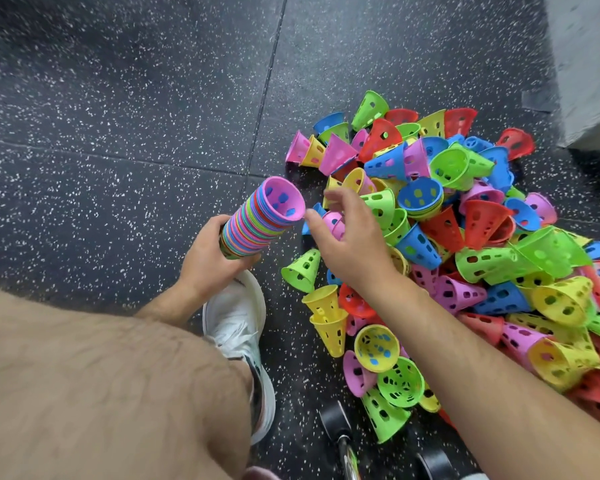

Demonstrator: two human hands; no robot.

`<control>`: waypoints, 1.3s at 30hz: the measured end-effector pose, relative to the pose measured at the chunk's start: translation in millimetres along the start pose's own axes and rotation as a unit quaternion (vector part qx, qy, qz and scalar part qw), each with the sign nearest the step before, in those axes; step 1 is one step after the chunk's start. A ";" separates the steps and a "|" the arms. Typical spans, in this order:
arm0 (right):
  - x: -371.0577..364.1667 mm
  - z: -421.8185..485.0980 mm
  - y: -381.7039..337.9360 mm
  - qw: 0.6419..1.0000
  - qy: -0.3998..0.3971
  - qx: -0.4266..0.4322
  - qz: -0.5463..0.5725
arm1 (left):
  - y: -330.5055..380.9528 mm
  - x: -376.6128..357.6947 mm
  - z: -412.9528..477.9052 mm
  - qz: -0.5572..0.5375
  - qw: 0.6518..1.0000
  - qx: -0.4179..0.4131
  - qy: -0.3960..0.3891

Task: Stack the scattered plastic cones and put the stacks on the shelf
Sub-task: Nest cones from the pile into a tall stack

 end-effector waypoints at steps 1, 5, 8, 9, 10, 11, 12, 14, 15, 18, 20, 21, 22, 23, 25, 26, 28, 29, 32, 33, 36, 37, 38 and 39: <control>-4.6 -5.0 0.6 1.000 -0.005 0.022 -0.014 | -4.3 2.3 -0.3 0.003 1.000 0.004 0.002; -62.5 -38.3 12.2 0.960 -0.185 0.091 -0.188 | -15.3 8.4 -3.5 0.006 1.000 0.011 0.008; -88.3 -53.8 24.8 0.910 -0.252 0.103 -0.312 | -17.7 9.4 -7.4 0.008 1.000 0.015 0.008; -90.3 -54.7 27.0 0.904 -0.253 0.102 -0.328 | -18.1 8.9 -8.7 0.008 1.000 0.015 0.006; -90.6 -54.5 28.3 0.903 -0.250 0.100 -0.336 | -18.3 8.3 -9.4 0.008 1.000 0.017 0.004; -89.9 -53.7 28.9 0.904 -0.242 0.099 -0.338 | -18.2 7.8 -10.2 0.007 1.000 0.020 0.004; -88.2 -52.6 29.3 0.907 -0.233 0.097 -0.338 | -17.7 7.4 -10.6 0.005 1.000 0.022 0.004; -82.9 -48.5 28.3 0.913 -0.216 0.089 -0.333 | -16.5 6.7 -10.7 0.003 1.000 0.024 0.003; -78.5 -45.4 26.6 0.922 -0.205 0.080 -0.319 | -15.9 6.4 -10.6 0.002 1.000 0.025 0.002; -49.9 -33.8 11.7 0.970 -0.119 0.056 -0.205 | -13.8 7.2 -9.4 -0.002 1.000 0.022 0.005; -18.6 -25.8 -2.9 0.989 -0.009 0.067 -0.135 | -13.5 8.6 -9.1 -0.004 1.000 0.022 0.008; -2.7 -22.7 -7.3 0.991 0.042 0.064 -0.110 | -13.6 9.4 -9.2 -0.005 1.000 0.022 0.009; 11.6 -19.3 -10.6 0.991 0.083 0.058 -0.090 | -13.6 10.2 -9.4 -0.005 1.000 0.022 0.011; 24.1 -15.4 -13.3 0.989 0.115 0.053 -0.077 | -13.5 10.8 -9.4 -0.005 1.000 0.022 0.011; 42.5 -8.1 -15.6 0.986 0.154 0.036 -0.042 | -12.3 11.0 -9.9 -0.005 1.000 0.022 0.009; 47.8 -5.1 -15.2 0.987 0.161 0.019 -0.009 | -11.0 10.7 -10.2 -0.006 1.000 0.021 0.008; 47.7 -0.2 -17.4 0.988 0.146 -0.004 0.052 | -7.9 8.3 -10.7 -0.005 1.000 0.014 0.002; 42.6 1.5 -21.1 0.991 0.123 0.000 0.057 | -6.2 6.6 -11.0 -0.004 1.000 0.008 -0.001; 11.5 2.2 -24.8 1.000 0.006 0.011 -0.001 | -0.2 2.4 -11.7 -0.007 1.000 -0.010 -0.007; 4.6 0.2 -20.1 1.000 -0.018 0.001 -0.009 | 1.1 1.8 -11.4 -0.008 1.000 -0.015 -0.008; 6.0 -12.5 -2.1 1.000 0.016 -0.017 0.011 | 0.4 3.6 -11.8 -0.016 1.000 -0.018 -0.006; 6.3 -18.6 2.6 1.000 0.024 -0.005 -0.003 | -1.4 4.8 -12.5 -0.016 1.000 -0.018 -0.006; 1.9 -25.1 6.3 0.999 0.004 0.016 -0.039 | -3.6 6.1 -13.4 -0.014 1.000 -0.018 -0.005; -9.5 -33.1 10.0 0.993 -0.049 0.042 -0.098 | -5.3 7.4 -14.4 -0.013 1.000 -0.018 -0.004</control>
Point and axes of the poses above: each hand's wrist, its own z-axis towards the middle knuckle, its own x-axis out of the back of the hand, y = z × x, the point moved 9 cm from there along z, towards the middle knuckle, and after that the axes turned 1 degree about y, right-handed, at the moved point
